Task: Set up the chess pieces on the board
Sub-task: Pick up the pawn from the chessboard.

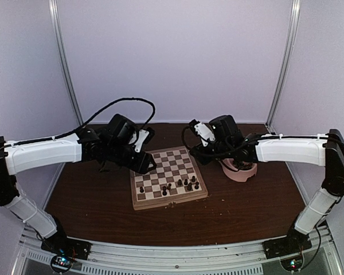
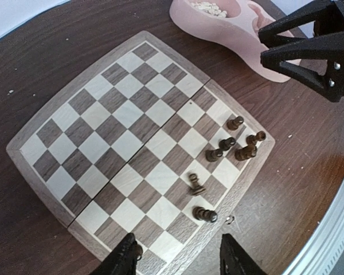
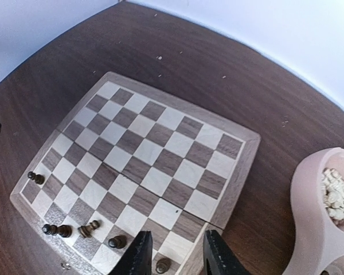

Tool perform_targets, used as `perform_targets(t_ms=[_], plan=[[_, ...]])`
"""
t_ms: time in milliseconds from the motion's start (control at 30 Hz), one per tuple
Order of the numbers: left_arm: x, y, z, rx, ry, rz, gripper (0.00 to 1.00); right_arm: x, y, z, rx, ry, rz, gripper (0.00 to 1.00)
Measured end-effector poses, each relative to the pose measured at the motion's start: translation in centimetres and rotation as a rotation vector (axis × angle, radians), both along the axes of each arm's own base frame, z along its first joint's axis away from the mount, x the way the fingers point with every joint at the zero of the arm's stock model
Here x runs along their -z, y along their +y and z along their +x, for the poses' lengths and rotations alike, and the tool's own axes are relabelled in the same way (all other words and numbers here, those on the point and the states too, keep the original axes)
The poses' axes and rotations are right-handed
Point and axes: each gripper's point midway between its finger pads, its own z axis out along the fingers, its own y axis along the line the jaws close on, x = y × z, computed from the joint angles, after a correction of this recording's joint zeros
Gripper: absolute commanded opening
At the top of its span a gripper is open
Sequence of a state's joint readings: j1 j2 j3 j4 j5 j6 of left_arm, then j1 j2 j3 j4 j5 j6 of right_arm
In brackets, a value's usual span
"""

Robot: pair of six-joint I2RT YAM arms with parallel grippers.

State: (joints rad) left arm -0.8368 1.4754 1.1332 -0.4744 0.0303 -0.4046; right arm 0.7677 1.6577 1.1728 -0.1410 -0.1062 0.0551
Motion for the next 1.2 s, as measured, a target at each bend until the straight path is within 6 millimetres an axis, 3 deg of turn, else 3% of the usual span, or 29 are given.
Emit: perform_targets(t_ms=[133, 400, 867, 1200], plan=[[0.0, -2.1, 0.2, 0.010, 0.048, -0.030, 0.48, 0.0, -2.0, 0.2, 0.075, -0.069, -0.003, 0.33], [1.2, -5.6, 2.0, 0.034, 0.136, 0.091, 0.44, 2.8, -5.5, 0.1, 0.196, -0.143, -0.042, 0.32], [6.7, -5.3, 1.6, 0.065, 0.311, 0.315, 0.47, 0.8, -6.9, 1.0, 0.284, -0.250, -0.005, 0.31], [8.5, -6.3, 1.6, 0.057, 0.415, 0.335, 0.44, 0.7, -7.2, 1.1, 0.300, -0.262, -0.014, 0.31]])
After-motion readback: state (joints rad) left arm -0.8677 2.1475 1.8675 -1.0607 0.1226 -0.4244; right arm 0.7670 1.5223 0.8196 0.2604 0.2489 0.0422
